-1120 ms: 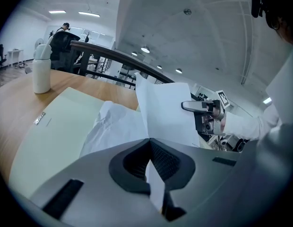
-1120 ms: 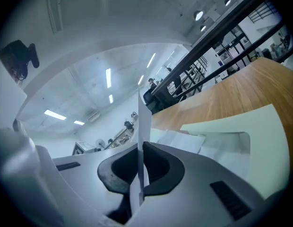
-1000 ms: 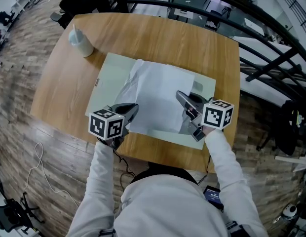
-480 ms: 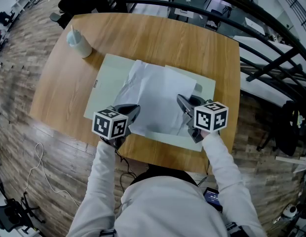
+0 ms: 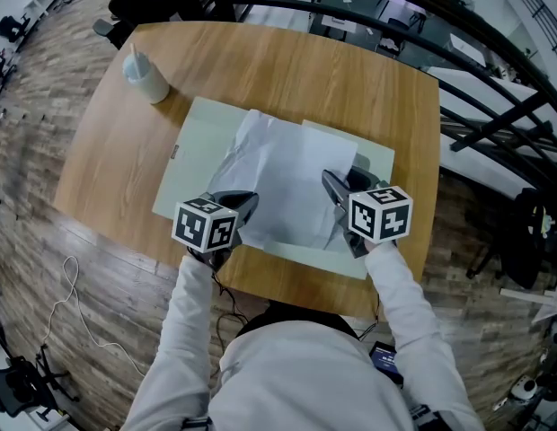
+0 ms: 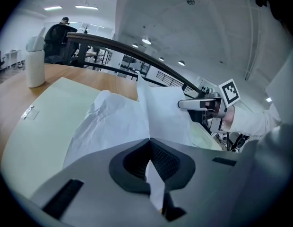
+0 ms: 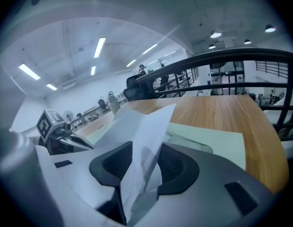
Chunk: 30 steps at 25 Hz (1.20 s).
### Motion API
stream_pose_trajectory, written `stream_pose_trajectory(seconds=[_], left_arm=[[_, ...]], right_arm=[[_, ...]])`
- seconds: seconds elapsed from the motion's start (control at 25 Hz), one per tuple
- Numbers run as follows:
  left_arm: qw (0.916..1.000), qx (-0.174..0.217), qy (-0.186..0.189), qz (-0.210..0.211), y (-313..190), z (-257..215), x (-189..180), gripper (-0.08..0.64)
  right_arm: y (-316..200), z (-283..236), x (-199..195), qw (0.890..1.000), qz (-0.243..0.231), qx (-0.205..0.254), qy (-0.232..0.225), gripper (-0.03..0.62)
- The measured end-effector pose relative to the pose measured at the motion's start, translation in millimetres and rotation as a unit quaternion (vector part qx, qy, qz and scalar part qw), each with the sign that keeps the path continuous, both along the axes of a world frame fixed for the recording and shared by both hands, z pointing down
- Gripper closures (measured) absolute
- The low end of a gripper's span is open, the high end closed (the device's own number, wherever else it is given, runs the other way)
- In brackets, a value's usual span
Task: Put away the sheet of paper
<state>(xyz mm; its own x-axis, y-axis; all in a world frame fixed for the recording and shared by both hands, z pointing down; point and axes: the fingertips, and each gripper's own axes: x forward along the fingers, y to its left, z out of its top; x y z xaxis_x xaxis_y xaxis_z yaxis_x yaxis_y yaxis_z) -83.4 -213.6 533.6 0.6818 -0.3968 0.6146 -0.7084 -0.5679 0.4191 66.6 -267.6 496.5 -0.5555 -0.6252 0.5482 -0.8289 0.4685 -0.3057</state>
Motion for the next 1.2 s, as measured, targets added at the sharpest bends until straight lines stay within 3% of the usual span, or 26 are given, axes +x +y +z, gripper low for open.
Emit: stream_pose_trajectory(seconds=[0.24,0.36,0.52,0.84,1.2], left_arm=[[1.0000,-0.005,-0.008,0.001,-3.0,5.3,-0.6,0.543],[0.9999,-0.007,-0.011,-0.001,-2.9,8.0,-0.6,0.543],[0.9998,-0.007,-0.017,-0.003,-4.1,10.0,0.3,0.543],[0.9997,-0.014,-0.016,-0.012,-6.4,13.5,-0.6,0.543],[0.9993,-0.030,-0.010,-0.021,-7.8,19.6,-1.9,0.543]], right_arm=[[-11.7,-14.7,24.1,0.997,0.050,0.046,0.030,0.393],[-19.5,-29.3,35.1,0.992,0.068,0.086,0.066,0.393],[-30.9,-47.2,31.3,0.986,0.058,0.128,0.091,0.396],[-47.0,-11.8,-6.1,0.991,0.021,0.087,0.104,0.410],[-54.8,33.9,-15.8,0.990,0.015,0.025,0.138,0.410]])
